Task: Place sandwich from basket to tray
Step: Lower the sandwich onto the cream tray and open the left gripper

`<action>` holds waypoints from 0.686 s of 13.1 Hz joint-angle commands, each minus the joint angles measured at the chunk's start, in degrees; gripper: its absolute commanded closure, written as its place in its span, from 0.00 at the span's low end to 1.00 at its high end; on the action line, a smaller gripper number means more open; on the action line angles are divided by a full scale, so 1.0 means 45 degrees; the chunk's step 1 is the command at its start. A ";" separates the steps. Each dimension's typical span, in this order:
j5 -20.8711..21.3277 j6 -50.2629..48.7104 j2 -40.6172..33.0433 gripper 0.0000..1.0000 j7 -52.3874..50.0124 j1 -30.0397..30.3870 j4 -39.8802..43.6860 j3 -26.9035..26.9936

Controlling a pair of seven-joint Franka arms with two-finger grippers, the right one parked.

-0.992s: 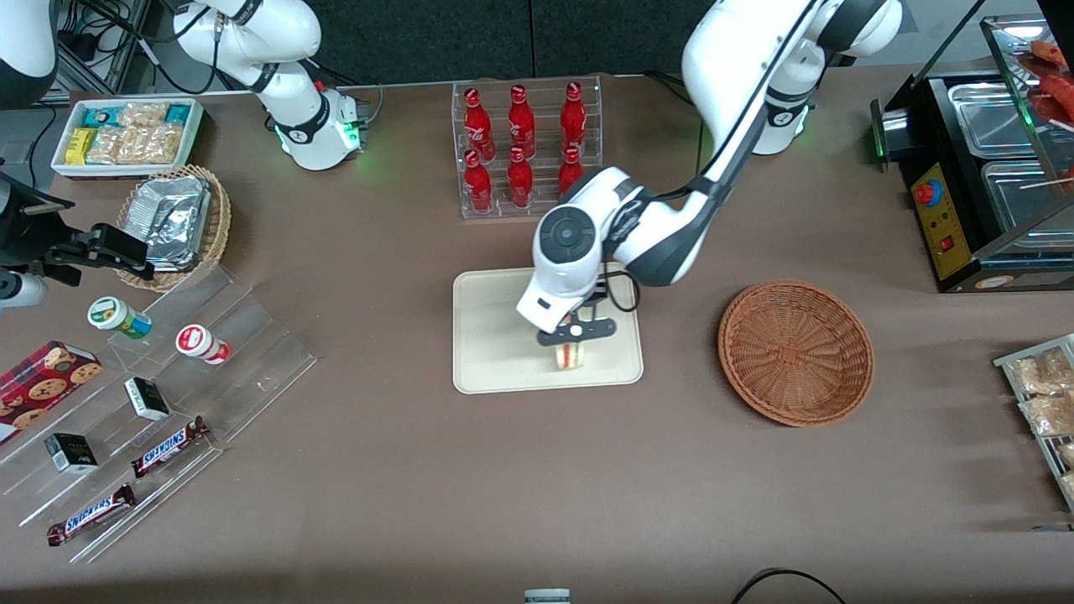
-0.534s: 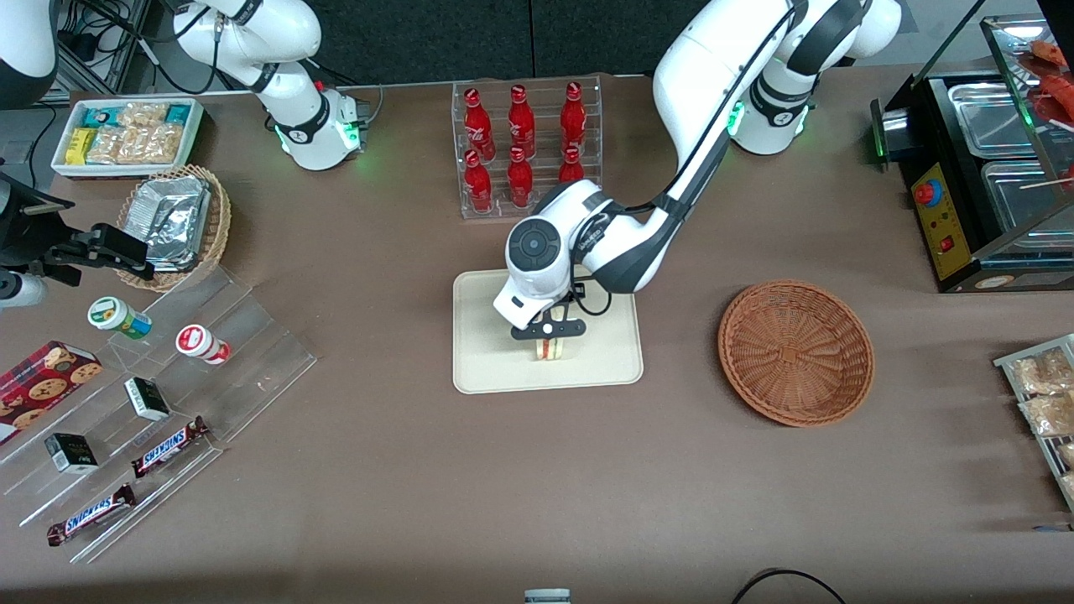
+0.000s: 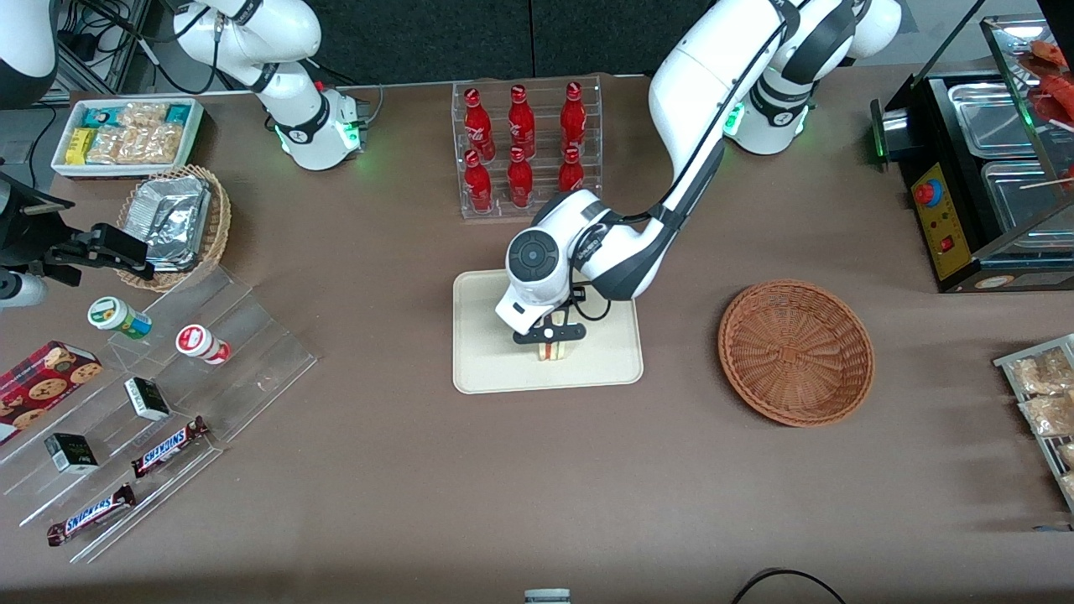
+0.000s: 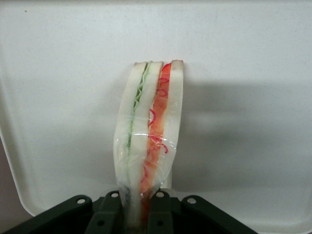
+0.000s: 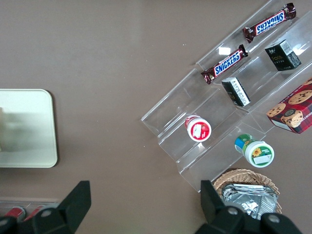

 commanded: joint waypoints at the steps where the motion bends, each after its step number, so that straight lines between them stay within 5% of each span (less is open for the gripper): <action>1: 0.0155 -0.0110 0.0252 0.00 -0.0266 -0.0142 0.0465 0.0046; 9: 0.0175 -0.0266 -0.0311 0.00 -0.0246 -0.0357 0.0485 0.0143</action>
